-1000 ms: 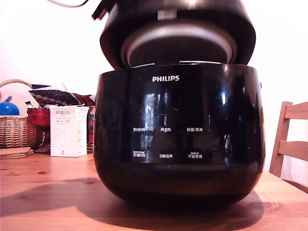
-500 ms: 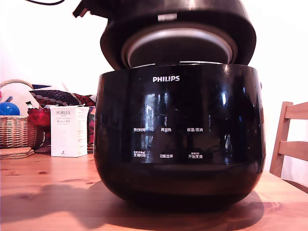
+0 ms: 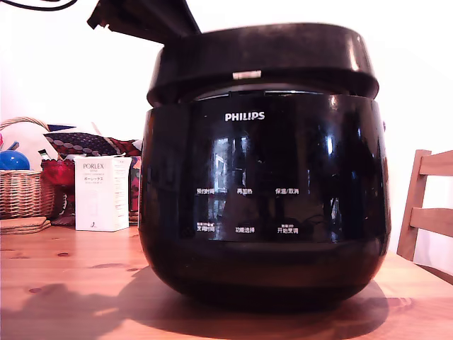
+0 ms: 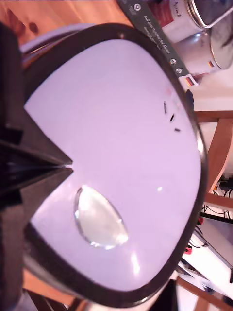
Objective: Close the rice cooker by pressing the lid down with medium force
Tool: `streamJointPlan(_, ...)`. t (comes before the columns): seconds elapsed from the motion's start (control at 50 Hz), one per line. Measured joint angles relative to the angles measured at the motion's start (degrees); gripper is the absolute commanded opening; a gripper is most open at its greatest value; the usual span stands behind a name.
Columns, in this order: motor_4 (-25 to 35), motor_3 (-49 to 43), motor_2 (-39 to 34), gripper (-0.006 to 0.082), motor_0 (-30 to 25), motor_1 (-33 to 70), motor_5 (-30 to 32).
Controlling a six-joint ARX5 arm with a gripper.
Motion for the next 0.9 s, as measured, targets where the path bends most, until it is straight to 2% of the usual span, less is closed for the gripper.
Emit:
streamJointPlan(0.62, -1.9, 10.6, -9.0, -0.0020, -2.2, -3.3, 0.3)
streamJointPlan(0.9, -1.5, 11.5, -10.5, -0.0020, -2.2, -3.9, 0.2)
